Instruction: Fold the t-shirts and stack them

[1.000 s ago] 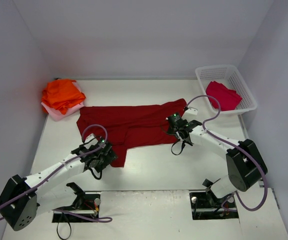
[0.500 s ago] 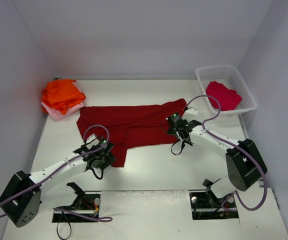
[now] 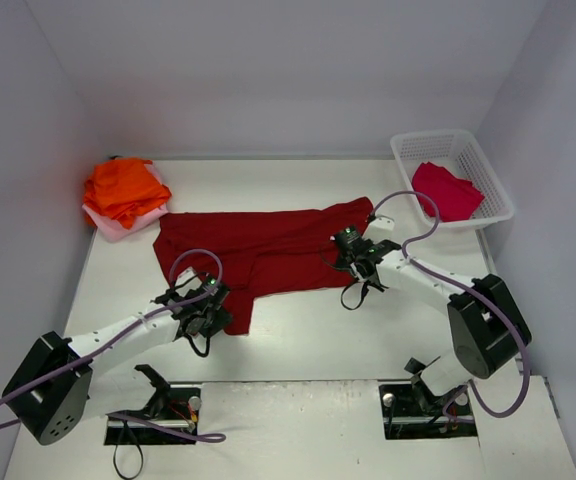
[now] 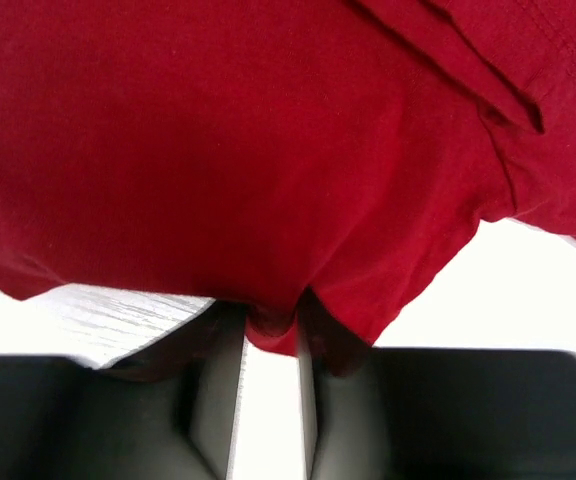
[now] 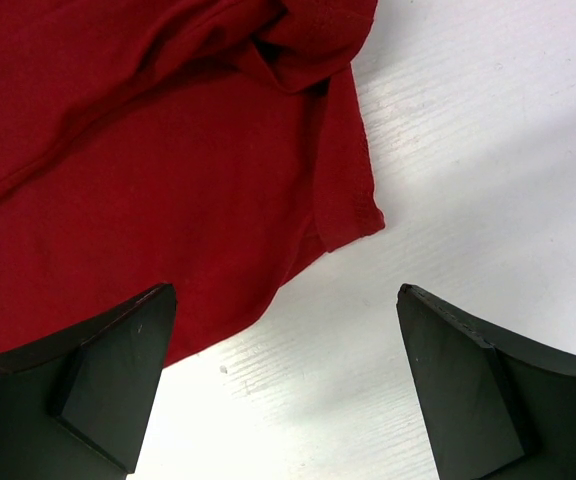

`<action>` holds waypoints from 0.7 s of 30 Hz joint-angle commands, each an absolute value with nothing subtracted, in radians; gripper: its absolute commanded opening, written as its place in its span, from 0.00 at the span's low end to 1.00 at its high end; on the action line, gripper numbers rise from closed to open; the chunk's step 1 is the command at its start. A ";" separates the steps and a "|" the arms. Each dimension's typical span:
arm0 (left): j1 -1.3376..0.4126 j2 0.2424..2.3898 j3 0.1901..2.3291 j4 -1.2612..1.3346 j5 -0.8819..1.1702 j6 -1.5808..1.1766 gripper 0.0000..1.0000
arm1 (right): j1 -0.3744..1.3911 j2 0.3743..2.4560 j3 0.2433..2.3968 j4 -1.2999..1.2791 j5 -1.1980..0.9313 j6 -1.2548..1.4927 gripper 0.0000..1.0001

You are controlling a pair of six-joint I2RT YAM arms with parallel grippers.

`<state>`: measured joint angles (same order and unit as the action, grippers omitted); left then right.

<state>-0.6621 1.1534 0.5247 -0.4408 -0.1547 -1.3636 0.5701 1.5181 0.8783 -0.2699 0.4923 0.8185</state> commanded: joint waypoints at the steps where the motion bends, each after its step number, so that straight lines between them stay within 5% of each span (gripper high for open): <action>1: -0.669 1.152 0.518 -0.407 -0.166 -1.356 0.17 | 0.563 1.523 0.888 -0.278 0.548 0.833 0.89; 8: -0.669 1.134 0.520 -0.416 -0.172 -1.353 0.01 | 0.557 1.563 0.887 -0.275 0.535 0.836 0.88; 14: -0.669 1.123 0.528 -0.431 -0.176 -1.350 0.00 | 0.552 1.591 0.897 -0.268 0.535 0.836 0.87; 21: -0.669 1.117 0.535 -0.434 -0.179 -1.347 0.00 | 0.551 1.594 0.900 -0.265 0.534 0.834 0.70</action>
<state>-0.6621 1.1404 0.5148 -0.4294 -0.1558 -1.3605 0.5568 1.6028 0.8783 -0.2665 0.4934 0.8181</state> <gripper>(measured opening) 0.009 0.725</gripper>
